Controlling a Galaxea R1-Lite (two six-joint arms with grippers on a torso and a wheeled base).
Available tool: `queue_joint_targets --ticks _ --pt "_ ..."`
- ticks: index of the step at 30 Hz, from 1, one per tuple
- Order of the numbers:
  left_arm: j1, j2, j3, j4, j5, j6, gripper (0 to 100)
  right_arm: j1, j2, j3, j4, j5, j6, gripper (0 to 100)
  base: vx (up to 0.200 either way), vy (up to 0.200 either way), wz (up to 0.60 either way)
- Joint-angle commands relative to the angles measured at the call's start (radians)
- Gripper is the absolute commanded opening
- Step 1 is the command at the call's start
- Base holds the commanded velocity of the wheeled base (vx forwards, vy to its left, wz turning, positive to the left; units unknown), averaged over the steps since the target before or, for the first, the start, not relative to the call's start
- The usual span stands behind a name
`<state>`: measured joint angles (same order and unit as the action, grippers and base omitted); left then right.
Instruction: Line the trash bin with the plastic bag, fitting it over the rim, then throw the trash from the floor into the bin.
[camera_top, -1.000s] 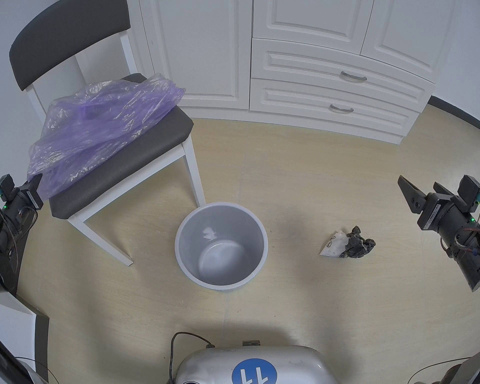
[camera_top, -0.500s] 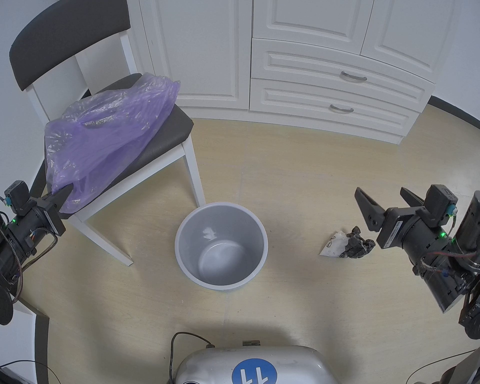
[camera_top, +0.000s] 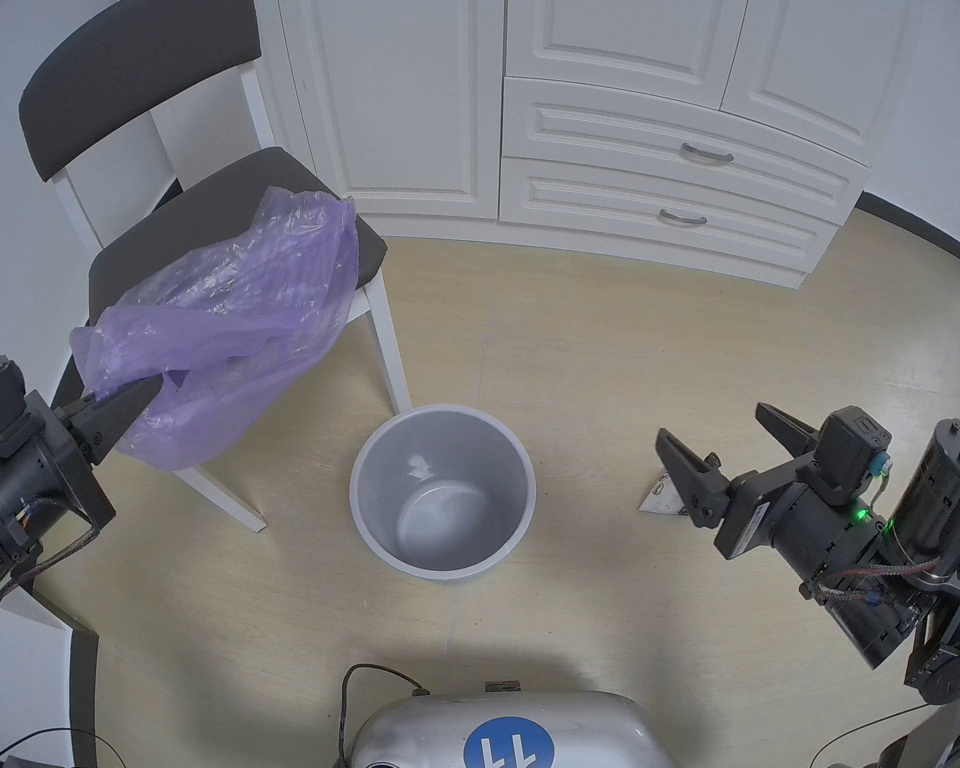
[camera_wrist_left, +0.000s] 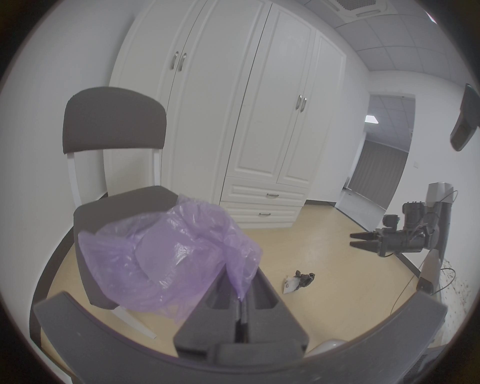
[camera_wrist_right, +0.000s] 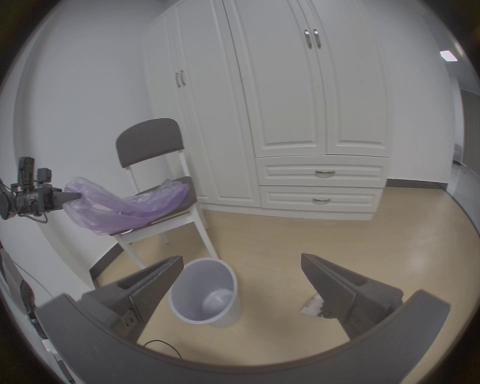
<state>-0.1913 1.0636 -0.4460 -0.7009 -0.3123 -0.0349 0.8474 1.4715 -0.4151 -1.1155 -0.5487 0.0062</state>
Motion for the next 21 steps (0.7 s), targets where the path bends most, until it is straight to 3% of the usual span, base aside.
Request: queue_joint_targets --ticks 1,5,14,21 --pt "-0.033 -0.063 -0.007 0.012 0.002 0.001 0 0.025 0.078 -0.06 -0.004 0.049 0.005 100 0.0 0.0 0.0" --pt "-0.06 -0.073 0.0 0.012 0.001 0.001 0 0.036 0.118 -0.028 -0.004 0.078 0.077 100 0.0 0.0 0.0" --pt "-0.198 -0.128 0.069 0.031 -0.024 0.084 0 0.062 0.124 -0.008 -0.036 0.082 0.078 100 0.0 0.0 0.0" --pt "-0.418 -0.108 0.058 0.149 -0.021 0.052 0 0.064 0.145 -0.004 -0.035 0.084 0.083 100 0.0 0.0 0.0"
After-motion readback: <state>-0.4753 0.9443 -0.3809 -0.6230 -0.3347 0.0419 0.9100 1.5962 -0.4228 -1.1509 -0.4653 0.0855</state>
